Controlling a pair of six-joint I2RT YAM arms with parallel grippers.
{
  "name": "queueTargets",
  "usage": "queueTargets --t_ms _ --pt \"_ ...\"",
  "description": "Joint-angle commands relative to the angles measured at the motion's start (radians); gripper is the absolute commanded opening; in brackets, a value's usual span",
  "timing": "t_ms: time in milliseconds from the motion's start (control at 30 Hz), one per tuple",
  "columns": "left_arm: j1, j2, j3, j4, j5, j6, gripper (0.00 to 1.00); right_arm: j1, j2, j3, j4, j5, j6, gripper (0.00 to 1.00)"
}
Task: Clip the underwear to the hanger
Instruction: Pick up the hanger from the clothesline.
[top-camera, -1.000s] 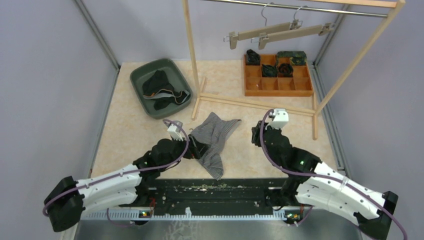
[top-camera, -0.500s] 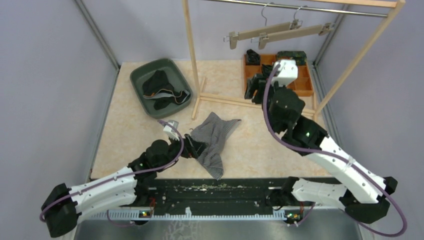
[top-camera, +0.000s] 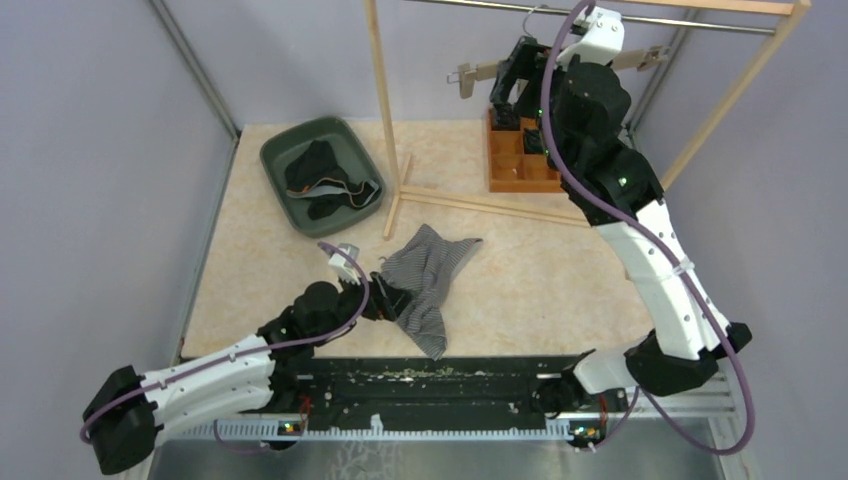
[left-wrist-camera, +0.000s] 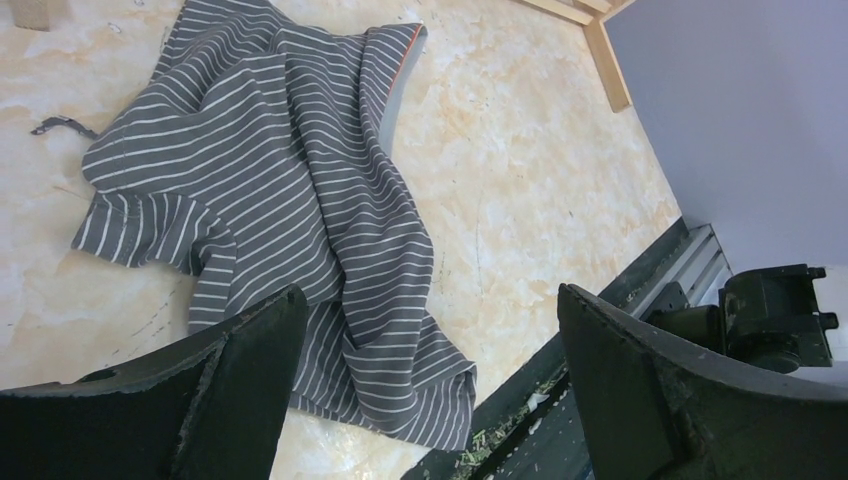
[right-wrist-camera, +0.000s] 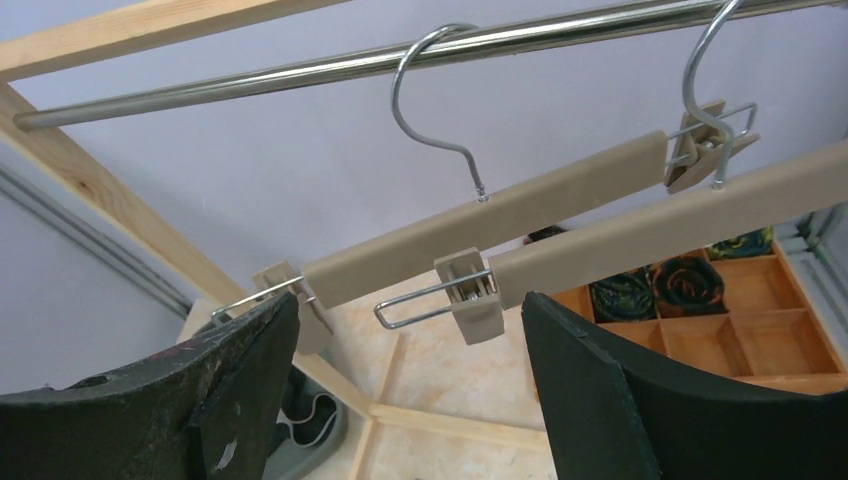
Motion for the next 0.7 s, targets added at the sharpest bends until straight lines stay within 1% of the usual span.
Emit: queueTargets --t_ms 0,267,667 --pt "0.002 -0.02 -0.021 0.0 -0.009 0.001 0.99 -0.09 0.034 0.078 -0.05 -0.192 0.115 0.83" --pt "0.002 -0.05 -0.044 -0.006 -0.027 -0.003 0.99 -0.129 0.057 0.087 -0.067 -0.229 0.167 0.83" --pt "0.003 -0.062 -0.063 -0.012 -0.04 -0.009 0.99 -0.145 0.057 0.048 -0.107 -0.193 0.195 0.83"
